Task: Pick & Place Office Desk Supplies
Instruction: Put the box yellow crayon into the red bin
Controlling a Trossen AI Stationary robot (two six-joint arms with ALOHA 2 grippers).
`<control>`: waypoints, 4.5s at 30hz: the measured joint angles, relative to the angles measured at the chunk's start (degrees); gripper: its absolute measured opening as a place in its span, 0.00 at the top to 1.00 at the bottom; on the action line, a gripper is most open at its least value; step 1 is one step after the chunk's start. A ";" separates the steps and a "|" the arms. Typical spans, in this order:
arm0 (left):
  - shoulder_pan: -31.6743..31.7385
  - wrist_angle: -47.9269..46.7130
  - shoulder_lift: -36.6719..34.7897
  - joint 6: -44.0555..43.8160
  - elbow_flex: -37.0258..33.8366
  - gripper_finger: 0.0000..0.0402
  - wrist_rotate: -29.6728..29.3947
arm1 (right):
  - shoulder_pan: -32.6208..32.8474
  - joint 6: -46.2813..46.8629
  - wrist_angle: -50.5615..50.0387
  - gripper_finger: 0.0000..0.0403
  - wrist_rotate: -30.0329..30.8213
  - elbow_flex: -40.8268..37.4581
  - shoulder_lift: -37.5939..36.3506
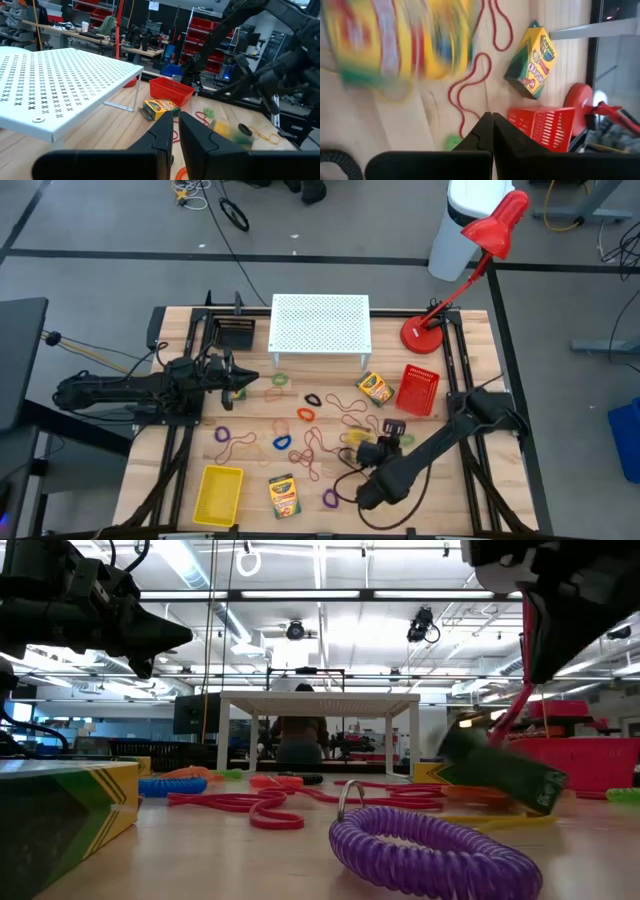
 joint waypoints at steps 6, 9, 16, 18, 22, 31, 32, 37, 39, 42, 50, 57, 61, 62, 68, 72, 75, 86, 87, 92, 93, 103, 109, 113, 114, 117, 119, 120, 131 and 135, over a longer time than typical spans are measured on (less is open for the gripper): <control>0.00 0.01 0.00 0.00 0.00 0.91 -0.01 | -0.04 -0.36 0.10 1.00 4.02 -0.28 0.73; 0.00 0.01 0.00 0.00 0.00 0.91 0.00 | -1.02 2.69 0.14 0.99 6.22 -0.28 -0.43; 0.00 0.01 0.01 0.01 0.01 0.91 0.00 | -7.36 6.69 11.35 1.00 6.16 -3.34 -9.34; 0.00 0.01 0.00 0.00 0.01 0.91 -0.01 | -9.74 3.25 22.19 1.00 4.03 -8.35 -13.93; 0.00 0.01 0.00 0.00 0.00 0.91 0.00 | -16.29 -6.88 46.63 1.00 -5.57 -22.45 -24.11; 0.00 -0.01 0.00 0.00 0.00 0.91 0.00 | -36.41 -25.40 62.51 0.83 -38.93 -34.70 -27.60; 0.01 0.00 0.00 0.00 0.01 0.91 -0.02 | -37.22 -27.96 61.39 0.80 -40.74 -34.00 -26.57; 0.00 -0.01 0.01 0.00 0.00 0.91 0.00 | -38.38 -39.99 54.90 0.74 -42.54 -29.94 -21.82; 0.01 0.11 0.01 0.00 0.01 0.91 -0.01 | -38.35 -42.61 53.59 0.73 -42.45 -29.48 -20.10; 0.00 0.19 0.02 0.00 0.00 0.91 -0.07 | -38.27 -44.74 54.45 0.73 -41.70 -29.14 -18.99; 0.00 0.23 0.00 0.00 0.02 0.91 0.42 | -37.48 -45.32 55.45 0.73 -43.72 -29.13 -18.44; 0.00 0.23 0.01 0.00 0.01 0.91 0.42 | -34.82 -44.87 56.34 0.73 -43.24 -29.13 -15.18; 0.02 0.23 0.01 0.00 0.00 0.91 0.42 | -34.93 -43.18 56.81 0.73 -43.15 -29.18 -14.44; 0.00 0.23 0.02 0.00 0.01 0.91 0.42 | -34.93 -42.61 57.30 0.73 -43.12 -29.18 -14.48; 0.00 0.23 0.00 0.00 0.00 0.91 0.42 | -35.31 -41.04 57.13 0.73 -45.15 -29.18 -14.76; 0.00 0.21 0.02 0.00 0.02 0.91 0.42 | -35.30 -40.21 57.13 0.71 -46.14 -29.18 -14.76; 0.00 0.23 0.02 0.00 0.02 0.91 0.42 | -35.30 -39.05 57.16 0.64 -45.91 -29.18 -14.70; 0.00 0.23 0.00 0.00 0.02 0.91 0.42 | -35.28 -39.13 57.13 0.62 -49.93 -29.24 -12.55; 0.00 0.23 0.00 0.00 0.00 0.91 0.42 | -35.28 -39.26 57.35 0.64 -50.13 -29.24 -12.59; 0.00 0.23 0.02 0.00 0.01 0.91 0.44 | -35.32 -39.06 58.09 0.75 -53.43 -29.22 -12.60; 0.00 0.25 0.00 0.00 0.02 0.91 0.44 | -35.27 -39.07 58.14 0.78 -53.87 -29.22 -12.60; 0.00 0.23 0.00 0.00 0.02 0.91 0.50 | -35.26 -37.99 58.23 0.97 -52.87 -29.22 -14.82; 0.00 0.23 0.00 0.00 0.00 0.91 0.46 | -33.98 -35.87 57.21 0.99 -45.95 -29.19 -21.09; 0.02 0.23 0.00 0.00 0.00 0.91 0.45 | -31.67 -33.36 56.57 0.99 -41.48 -29.18 -23.51; 0.00 0.23 0.02 0.00 0.00 0.91 0.44 | -31.04 -32.95 56.51 0.99 -40.58 -29.18 -23.72; 0.00 0.22 0.02 0.00 0.00 0.91 0.44 | -28.98 -31.35 56.48 1.00 -38.09 -29.18 -23.85; 0.00 0.23 0.02 0.00 0.00 0.91 0.44 | -27.63 -30.09 56.45 1.00 -36.31 -29.18 -23.85; 0.00 0.23 0.00 0.00 0.00 0.91 0.44 | -26.99 -29.18 56.48 1.00 -35.72 -29.17 -23.85; 0.00 0.23 0.02 0.00 0.02 0.91 0.44 | -22.44 -27.20 50.62 1.00 -29.86 -23.11 -23.92; 0.01 0.23 0.00 0.01 0.00 0.91 0.44 | -22.10 -28.21 49.89 1.00 -28.34 -22.14 -23.94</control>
